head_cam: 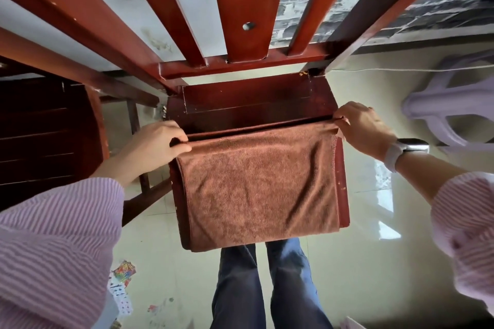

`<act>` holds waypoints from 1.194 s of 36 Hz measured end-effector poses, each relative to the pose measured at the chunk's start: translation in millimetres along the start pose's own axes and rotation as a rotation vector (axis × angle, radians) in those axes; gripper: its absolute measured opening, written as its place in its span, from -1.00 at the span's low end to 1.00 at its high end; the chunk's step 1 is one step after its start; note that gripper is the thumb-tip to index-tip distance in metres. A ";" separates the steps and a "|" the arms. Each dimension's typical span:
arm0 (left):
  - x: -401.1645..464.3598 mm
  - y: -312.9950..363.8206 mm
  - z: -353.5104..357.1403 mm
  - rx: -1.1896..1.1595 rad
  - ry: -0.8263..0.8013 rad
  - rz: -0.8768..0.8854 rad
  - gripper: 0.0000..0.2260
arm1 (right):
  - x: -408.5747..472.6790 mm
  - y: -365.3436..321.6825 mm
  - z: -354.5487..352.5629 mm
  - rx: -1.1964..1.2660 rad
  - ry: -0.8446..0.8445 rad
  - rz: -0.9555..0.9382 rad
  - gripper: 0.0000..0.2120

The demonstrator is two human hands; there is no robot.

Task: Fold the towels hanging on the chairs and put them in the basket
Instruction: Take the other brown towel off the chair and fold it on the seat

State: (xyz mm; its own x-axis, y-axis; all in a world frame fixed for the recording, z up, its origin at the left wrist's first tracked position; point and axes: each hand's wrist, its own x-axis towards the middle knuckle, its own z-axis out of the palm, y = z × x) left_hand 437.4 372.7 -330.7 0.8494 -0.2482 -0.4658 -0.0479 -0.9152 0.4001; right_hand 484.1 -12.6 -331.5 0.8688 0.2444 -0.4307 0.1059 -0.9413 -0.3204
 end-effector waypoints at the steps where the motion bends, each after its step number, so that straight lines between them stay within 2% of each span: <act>1: -3.0 -0.8 -1.9 -0.009 0.004 -0.008 -0.85 | -4.0 -0.7 -2.2 0.003 0.007 -0.001 -0.84; 12: -48.9 20.8 -15.3 -0.007 0.160 -0.096 -0.80 | -73.3 -22.3 -18.3 0.111 0.141 0.120 -0.89; 18: -82.1 38.0 -32.0 -0.150 0.258 -0.074 -0.87 | -111.0 -31.0 -37.6 0.252 0.243 0.246 -0.89; 23: -118.6 50.6 -43.1 -0.181 0.315 -0.047 -0.87 | -137.0 -33.7 -55.1 0.188 0.201 0.155 -0.86; 32: -182.5 88.7 -58.2 -0.363 0.461 -0.113 -0.87 | -194.8 -39.3 -82.4 0.202 0.278 0.075 -0.87; 43: -251.0 138.2 -82.4 -0.434 0.597 -0.113 -0.85 | -265.8 -44.0 -132.8 0.229 0.431 -0.011 -0.91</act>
State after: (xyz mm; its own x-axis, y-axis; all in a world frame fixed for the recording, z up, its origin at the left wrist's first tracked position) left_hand 260.9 334.7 -93.5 0.9838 0.1677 -0.0642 0.1633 -0.6868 0.7082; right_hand 312.7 -67.0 -90.9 0.9945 0.0899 -0.0536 0.0490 -0.8523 -0.5208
